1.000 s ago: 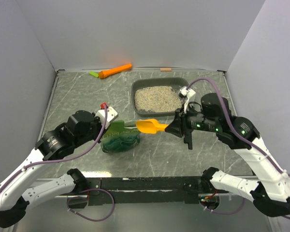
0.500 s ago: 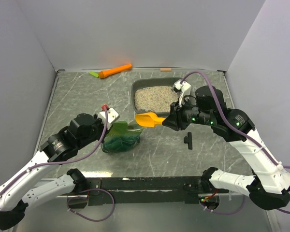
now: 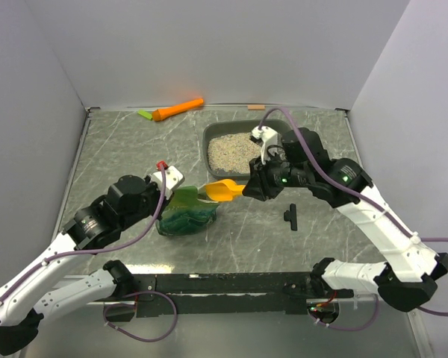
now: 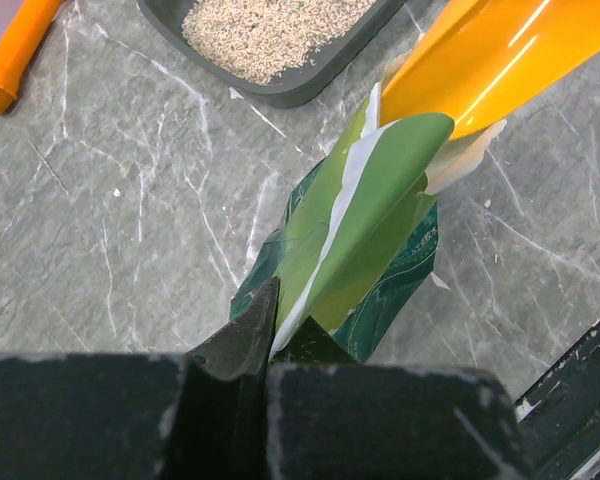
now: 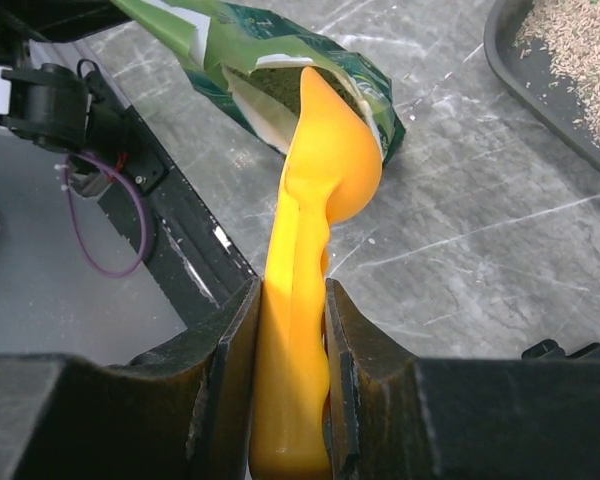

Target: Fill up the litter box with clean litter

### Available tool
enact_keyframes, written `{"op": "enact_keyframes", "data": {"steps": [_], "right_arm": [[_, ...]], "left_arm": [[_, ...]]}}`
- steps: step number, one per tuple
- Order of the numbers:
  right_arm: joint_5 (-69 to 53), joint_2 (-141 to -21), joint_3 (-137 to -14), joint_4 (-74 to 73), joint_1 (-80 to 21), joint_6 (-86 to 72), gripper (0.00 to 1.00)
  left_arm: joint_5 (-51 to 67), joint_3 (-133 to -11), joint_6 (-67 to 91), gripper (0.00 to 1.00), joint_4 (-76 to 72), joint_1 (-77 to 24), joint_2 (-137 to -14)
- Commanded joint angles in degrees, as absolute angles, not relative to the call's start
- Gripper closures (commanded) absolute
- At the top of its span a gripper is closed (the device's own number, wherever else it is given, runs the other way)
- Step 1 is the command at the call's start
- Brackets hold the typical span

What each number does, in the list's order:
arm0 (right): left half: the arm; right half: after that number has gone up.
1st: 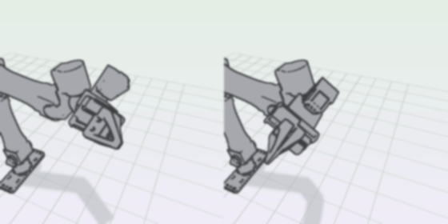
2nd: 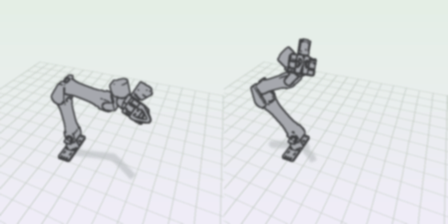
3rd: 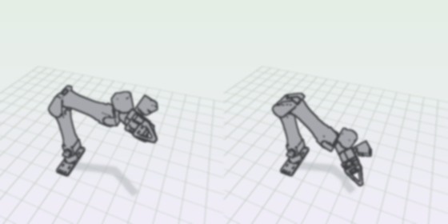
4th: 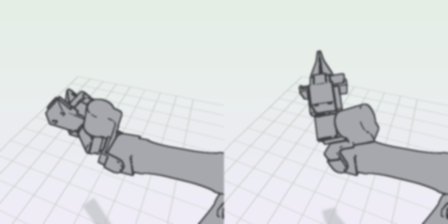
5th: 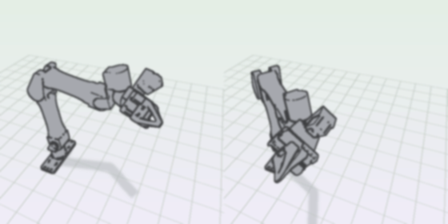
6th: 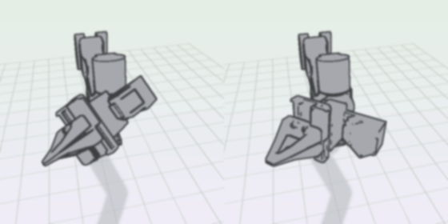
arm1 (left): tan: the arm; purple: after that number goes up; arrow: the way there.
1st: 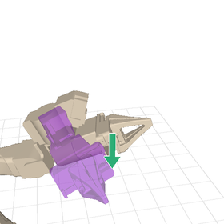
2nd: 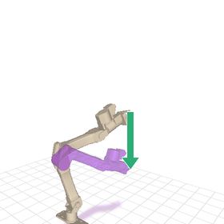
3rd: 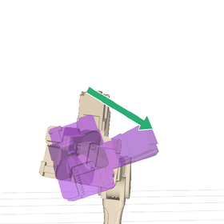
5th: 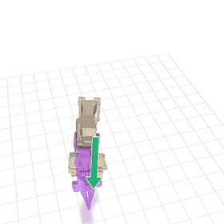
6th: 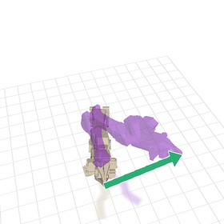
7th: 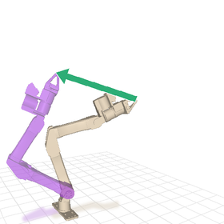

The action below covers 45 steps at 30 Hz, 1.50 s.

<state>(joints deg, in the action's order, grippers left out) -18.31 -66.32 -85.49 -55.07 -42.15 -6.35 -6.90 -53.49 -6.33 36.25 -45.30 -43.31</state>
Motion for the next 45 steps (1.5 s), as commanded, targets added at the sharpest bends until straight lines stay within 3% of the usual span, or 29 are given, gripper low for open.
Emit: {"op": "enact_keyframes", "data": {"steps": [1, 11, 24, 36, 45], "right_arm": [[-17.49, -69.69, -89.73, -56.33, -42.98, -5.45, 1.0], [-20.91, -84.89, -100.1, -63.36, -43.24, -6.24, 1.0], [-24.79, -102.21, -106.61, -68.9, -42.8, -9.14, 1.0], [-24.87, -104.15, -94.84, -61.44, -39.9, -11.16, 1.0], [-35.67, -105.82, -85.97, -48.3, -38.32, -19.14, 1.0]], "left_arm": [[-5.01, -52.21, -4.13, 0.99, 29.71, -45.62, -42.19], [-2.55, -46.85, -2.9, 0.99, 20.22, -48.16, -41.04], [-9.57, -39.11, -1.32, 0.99, 13.1, -53.35, -38.93], [-19.25, -39.64, 3.16, 0.99, 7.83, -53.79, -48.07], [-20.83, -38.23, 3.52, 0.99, 6.06, -55.98, -48.52]]}}
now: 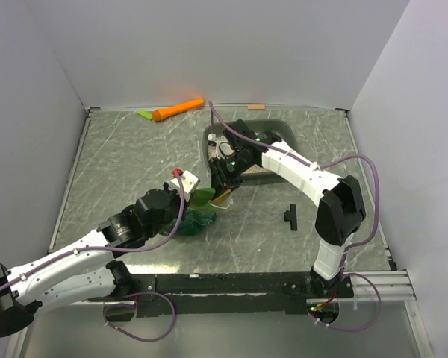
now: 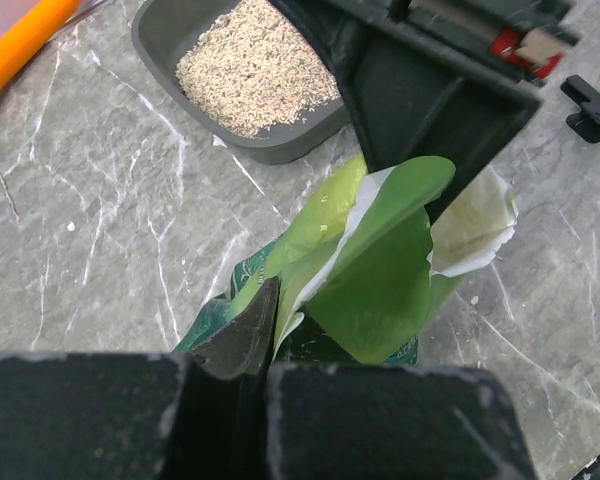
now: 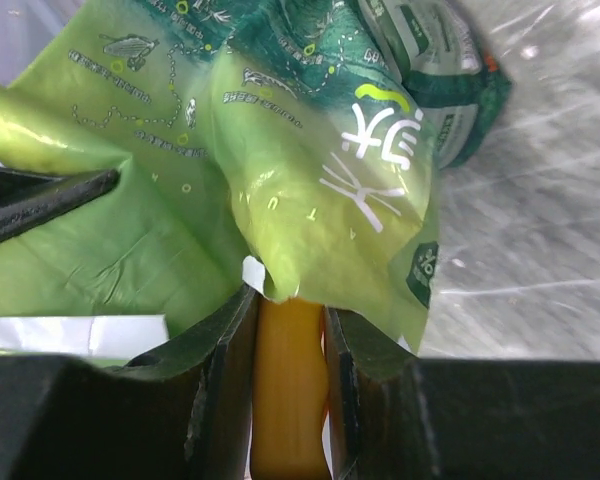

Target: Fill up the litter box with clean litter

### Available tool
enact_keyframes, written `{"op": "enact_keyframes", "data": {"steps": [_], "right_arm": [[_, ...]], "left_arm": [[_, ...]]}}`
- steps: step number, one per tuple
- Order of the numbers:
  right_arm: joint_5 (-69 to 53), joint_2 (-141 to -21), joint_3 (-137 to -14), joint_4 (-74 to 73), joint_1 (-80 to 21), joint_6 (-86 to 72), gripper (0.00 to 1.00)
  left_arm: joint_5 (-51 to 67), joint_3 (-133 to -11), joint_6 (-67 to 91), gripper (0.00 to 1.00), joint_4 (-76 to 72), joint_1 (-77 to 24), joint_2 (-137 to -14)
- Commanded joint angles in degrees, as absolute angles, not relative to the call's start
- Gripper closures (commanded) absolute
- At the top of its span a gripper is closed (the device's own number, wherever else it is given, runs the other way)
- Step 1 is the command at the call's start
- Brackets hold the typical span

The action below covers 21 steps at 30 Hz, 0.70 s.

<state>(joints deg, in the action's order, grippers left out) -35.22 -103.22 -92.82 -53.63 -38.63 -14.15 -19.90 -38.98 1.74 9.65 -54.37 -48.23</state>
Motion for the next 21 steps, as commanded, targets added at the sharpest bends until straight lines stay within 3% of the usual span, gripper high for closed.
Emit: {"op": "enact_keyframes", "data": {"steps": [1, 7, 21], "right_arm": [[-36.55, -105.47, -82.91, -45.9, -38.41, -20.29, 1.0], [-46.75, -105.3, -72.97, -27.55, -38.5, -27.33, 1.0], [-55.1, -91.33, -54.08, 3.23, -35.69, -40.42, 1.0]], "left_arm": [[-21.18, -38.15, 3.43, 0.99, 5.98, -56.25, -48.25], [-22.15, -36.92, 2.64, 0.99, 6.07, -57.3, -46.76], [-23.38, -34.89, 0.79, 0.99, 6.06, -59.23, -45.26]]}}
